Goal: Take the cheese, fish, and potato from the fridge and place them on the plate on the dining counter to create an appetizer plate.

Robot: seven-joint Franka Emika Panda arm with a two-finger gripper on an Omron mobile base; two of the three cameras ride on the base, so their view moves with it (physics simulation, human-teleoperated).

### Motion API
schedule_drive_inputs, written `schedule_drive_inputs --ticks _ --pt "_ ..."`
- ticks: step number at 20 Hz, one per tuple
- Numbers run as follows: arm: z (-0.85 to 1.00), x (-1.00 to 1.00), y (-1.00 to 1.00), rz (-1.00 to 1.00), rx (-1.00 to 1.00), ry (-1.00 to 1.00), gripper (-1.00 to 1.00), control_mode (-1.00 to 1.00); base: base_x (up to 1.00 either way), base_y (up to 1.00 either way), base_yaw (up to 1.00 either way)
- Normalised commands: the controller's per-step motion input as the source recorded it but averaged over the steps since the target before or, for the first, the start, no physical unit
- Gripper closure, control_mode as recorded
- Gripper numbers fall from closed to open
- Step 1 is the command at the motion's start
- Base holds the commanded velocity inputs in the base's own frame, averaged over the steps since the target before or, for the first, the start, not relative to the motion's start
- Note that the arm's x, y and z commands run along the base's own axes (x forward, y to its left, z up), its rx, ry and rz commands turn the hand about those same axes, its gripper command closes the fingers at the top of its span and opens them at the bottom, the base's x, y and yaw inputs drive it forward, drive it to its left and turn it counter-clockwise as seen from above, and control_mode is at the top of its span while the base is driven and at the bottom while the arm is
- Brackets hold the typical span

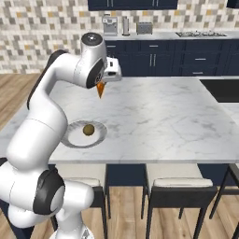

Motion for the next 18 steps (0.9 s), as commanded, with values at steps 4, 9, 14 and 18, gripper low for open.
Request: schedule_drive_inputs --ticks 4,9,14,18 --pt "-0.41 -0.08 0.39 0.00 0.16 0.15 1.00 -1.00 0.00 0.00 0.00" --pt "-0.31 -0.21 0.31 -0.16 0.09 0.09 1.00 -1.00 0.00 0.00 0.00" --pt "-0.25 -0.30 0.24 -0.29 0.00 0.00 1.00 -1.00 0.00 0.00 0.00" --pt "-0.36 -0.10 0.62 -0.19 0.00 0.01 1.00 -1.00 0.00 0.00 0.00"
